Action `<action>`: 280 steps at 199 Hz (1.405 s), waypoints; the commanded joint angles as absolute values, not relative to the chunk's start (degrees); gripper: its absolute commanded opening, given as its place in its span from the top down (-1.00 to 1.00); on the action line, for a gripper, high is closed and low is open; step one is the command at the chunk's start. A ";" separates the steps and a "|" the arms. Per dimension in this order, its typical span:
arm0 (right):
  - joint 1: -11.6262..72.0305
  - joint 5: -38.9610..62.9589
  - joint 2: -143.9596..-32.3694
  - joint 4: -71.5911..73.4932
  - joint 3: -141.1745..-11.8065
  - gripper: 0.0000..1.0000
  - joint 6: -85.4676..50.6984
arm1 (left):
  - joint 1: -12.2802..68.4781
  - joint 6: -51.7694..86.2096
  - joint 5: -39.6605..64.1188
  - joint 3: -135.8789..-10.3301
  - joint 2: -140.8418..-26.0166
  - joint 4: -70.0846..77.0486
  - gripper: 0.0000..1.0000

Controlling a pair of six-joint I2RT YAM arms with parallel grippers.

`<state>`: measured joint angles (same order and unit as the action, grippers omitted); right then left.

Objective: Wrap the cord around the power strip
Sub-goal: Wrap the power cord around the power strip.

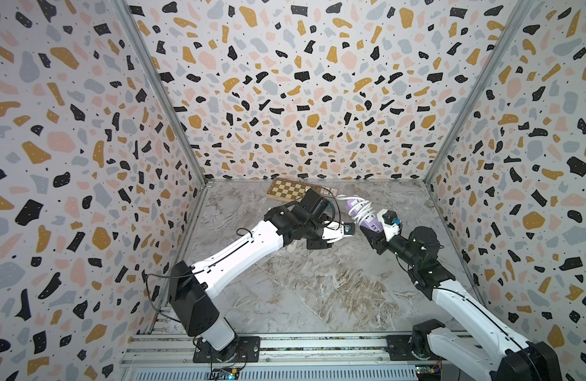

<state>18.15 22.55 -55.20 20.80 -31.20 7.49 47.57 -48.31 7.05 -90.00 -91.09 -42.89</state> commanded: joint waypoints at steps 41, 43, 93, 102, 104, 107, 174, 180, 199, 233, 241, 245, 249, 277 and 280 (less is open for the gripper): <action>20.62 47.79 -61.77 7.18 -34.91 1.00 19.80 | 49.48 -56.40 -8.83 -94.47 -91.98 -41.71 0.46; 20.80 48.99 -62.13 6.61 -35.27 1.00 20.49 | 49.48 -56.53 -9.09 -94.55 -92.17 -41.61 0.46; 28.02 68.68 -67.84 -4.17 -40.74 1.00 34.94 | 48.53 -60.03 -9.97 -98.70 -96.73 -43.15 0.31; 29.71 69.90 -68.17 -4.50 -41.41 1.00 35.98 | 47.69 -60.04 -7.98 -99.59 -97.38 -44.27 0.29; 30.06 70.25 -68.13 -4.38 -41.47 1.00 36.13 | 47.45 -60.03 -7.36 -99.85 -97.47 -44.73 0.28; 30.59 70.65 -68.07 -4.17 -41.56 1.00 36.34 | 47.16 -60.07 -6.26 -100.22 -97.73 -45.63 0.28; 34.28 67.11 -58.23 19.02 -38.55 1.00 26.39 | 42.34 -56.87 17.02 -102.06 -103.04 -57.82 0.11; 34.21 66.67 -57.81 20.17 -38.65 1.00 25.75 | 41.95 -55.90 18.78 -101.37 -103.16 -56.93 0.10; 33.68 65.75 -57.01 26.17 -37.86 1.00 21.66 | 40.78 -53.99 24.76 -99.24 -103.07 -54.14 -0.02; 33.51 60.80 -55.10 34.93 -34.93 1.00 17.22 | 36.41 -47.97 39.39 -93.84 -100.38 -43.72 -0.40; 33.53 60.55 -55.02 34.81 -35.14 1.00 17.08 | 35.83 -46.45 41.68 -91.80 -99.48 -40.41 -0.44; 33.42 60.44 -54.94 34.73 -35.29 1.00 16.88 | 35.60 -45.80 42.77 -90.87 -99.01 -38.92 -0.48; 33.32 60.31 -54.93 34.82 -35.41 1.00 16.72 | 35.38 -44.70 43.50 -90.17 -98.70 -37.26 -0.49; 32.63 59.74 -54.67 37.77 -35.12 1.00 14.20 | 34.54 -40.81 47.82 -86.42 -98.50 -31.57 -0.56; 32.57 59.69 -54.74 37.90 -35.15 1.00 14.08 | 34.53 -40.59 48.03 -86.17 -98.52 -31.55 -0.56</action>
